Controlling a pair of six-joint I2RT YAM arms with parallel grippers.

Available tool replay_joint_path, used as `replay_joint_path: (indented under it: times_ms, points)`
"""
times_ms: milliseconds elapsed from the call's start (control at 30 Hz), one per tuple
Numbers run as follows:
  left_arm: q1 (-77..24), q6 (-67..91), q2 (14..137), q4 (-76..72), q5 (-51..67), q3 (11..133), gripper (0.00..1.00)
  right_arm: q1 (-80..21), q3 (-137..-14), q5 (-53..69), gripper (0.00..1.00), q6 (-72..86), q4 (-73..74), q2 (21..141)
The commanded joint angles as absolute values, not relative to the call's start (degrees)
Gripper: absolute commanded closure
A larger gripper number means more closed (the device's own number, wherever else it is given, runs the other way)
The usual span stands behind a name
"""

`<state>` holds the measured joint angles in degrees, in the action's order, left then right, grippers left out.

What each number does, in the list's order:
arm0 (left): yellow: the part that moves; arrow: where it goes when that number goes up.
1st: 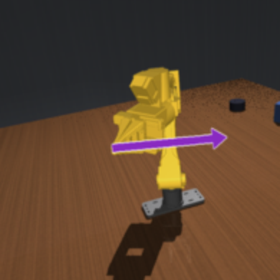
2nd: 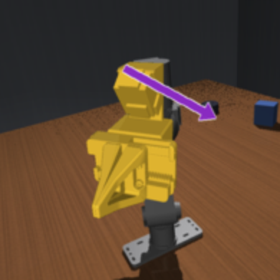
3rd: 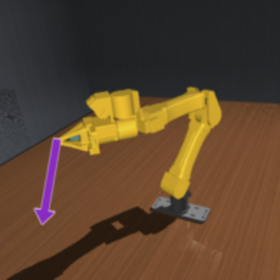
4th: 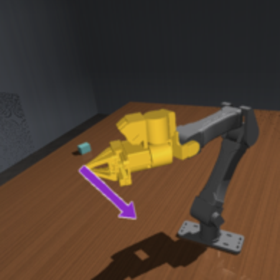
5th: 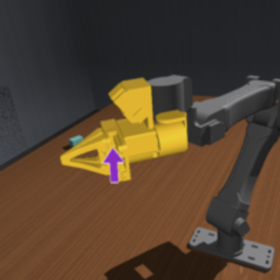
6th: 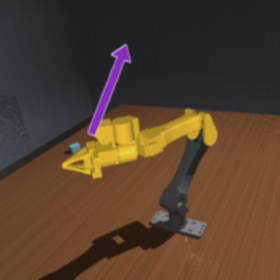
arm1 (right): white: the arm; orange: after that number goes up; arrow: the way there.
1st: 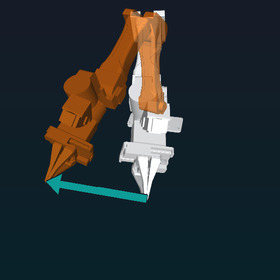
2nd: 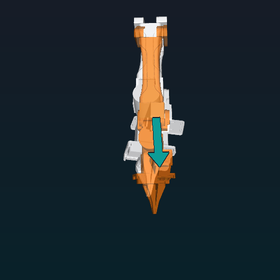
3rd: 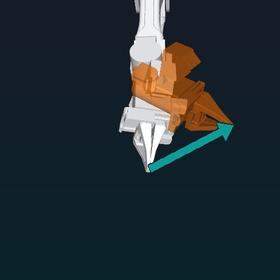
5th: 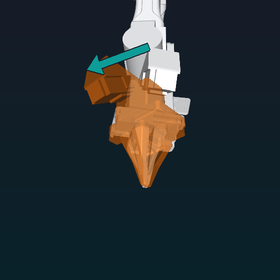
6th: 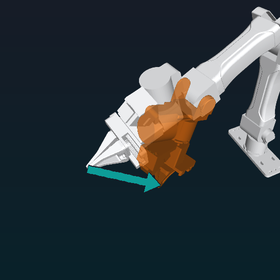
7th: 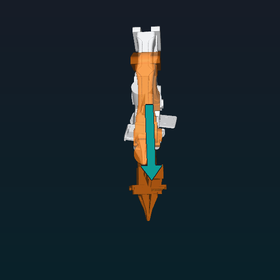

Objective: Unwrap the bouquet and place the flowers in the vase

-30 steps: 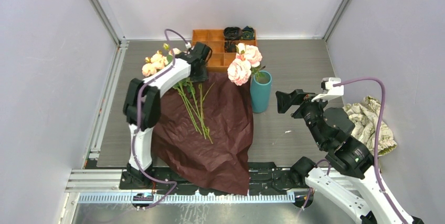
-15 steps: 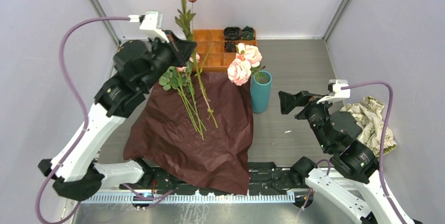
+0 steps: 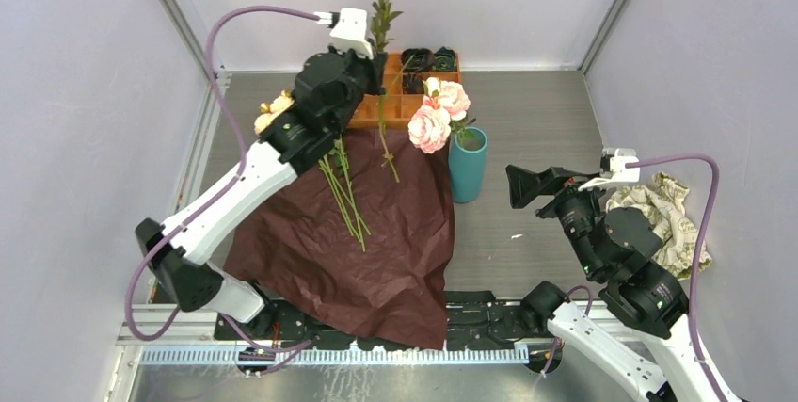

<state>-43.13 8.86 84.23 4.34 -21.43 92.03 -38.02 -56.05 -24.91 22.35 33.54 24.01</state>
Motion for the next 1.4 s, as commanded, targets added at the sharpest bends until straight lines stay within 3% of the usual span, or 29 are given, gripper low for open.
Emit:
replay_joint_path:
  times_ms: [0, 400, 933, 1200, 1367]
  points:
    - [-45.64, 4.87, 86.38, -9.24, -23.82, 97.49, 1.00, -37.87, -58.14, -26.14, 0.01, 20.69, 32.39, 23.30]
    - [-49.66, 1.40, 100.16, -13.90, -20.31, 112.75, 1.00, -37.87, -56.79, -28.18, 0.00, 17.99, 31.24, 21.36]
    - [-54.13, 0.29, 103.63, -21.12, -16.32, 112.75, 1.00, -37.83, -56.06, -29.49, 0.00, 16.00, 30.48, 20.05]
    - [-54.97, -3.03, 106.01, -18.23, -16.00, 120.25, 1.00, -37.81, -55.66, -29.29, 0.01, 16.11, 29.98, 19.95]
    - [-55.77, -3.23, 105.28, -19.45, -16.53, 117.30, 1.00, -37.85, -55.46, -29.03, 0.01, 16.21, 29.95, 20.03]
